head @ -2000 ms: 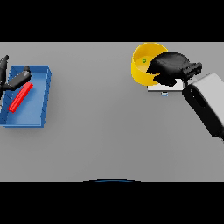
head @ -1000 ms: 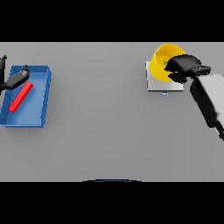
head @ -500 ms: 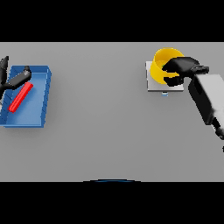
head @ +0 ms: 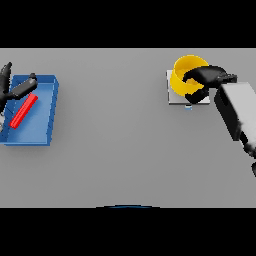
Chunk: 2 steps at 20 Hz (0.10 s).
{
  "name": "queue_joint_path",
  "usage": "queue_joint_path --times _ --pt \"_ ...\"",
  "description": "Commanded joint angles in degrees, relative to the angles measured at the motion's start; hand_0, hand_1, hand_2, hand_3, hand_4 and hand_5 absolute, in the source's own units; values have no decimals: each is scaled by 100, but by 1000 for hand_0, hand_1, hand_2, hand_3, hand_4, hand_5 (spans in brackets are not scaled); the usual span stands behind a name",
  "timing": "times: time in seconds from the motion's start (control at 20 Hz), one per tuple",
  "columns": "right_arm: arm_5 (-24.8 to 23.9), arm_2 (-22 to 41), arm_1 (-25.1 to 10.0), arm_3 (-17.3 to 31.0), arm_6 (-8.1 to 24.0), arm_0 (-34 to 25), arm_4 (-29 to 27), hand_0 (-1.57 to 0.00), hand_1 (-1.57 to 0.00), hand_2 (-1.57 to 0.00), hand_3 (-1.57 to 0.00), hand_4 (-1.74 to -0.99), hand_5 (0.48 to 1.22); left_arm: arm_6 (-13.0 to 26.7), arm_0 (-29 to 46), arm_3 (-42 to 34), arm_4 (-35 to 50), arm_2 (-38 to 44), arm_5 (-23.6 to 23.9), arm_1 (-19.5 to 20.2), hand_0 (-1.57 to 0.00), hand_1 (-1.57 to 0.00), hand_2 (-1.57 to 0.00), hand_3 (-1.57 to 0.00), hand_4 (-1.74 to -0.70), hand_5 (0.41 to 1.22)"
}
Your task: Pick up the red beaker and tilt it to pour out 1 green nut into yellow bowl. Pick up the yellow bowl and place it on the metallic measuring scale.
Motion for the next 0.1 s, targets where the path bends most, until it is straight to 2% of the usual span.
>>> queue_joint_path --times 0.0,0.05 --pt "21 21 22 25 16 -35 25 -66 -59 -142 -365 -1316 735 -4 -16 -32 -8 7 24 8 1 1 1 1 -820 734" --pt "20 23 -13 91 -25 -73 47 -53 -47 -115 -348 -1308 733 8 -14 -65 -21 4 30 40 1 1 1 1 -821 734"
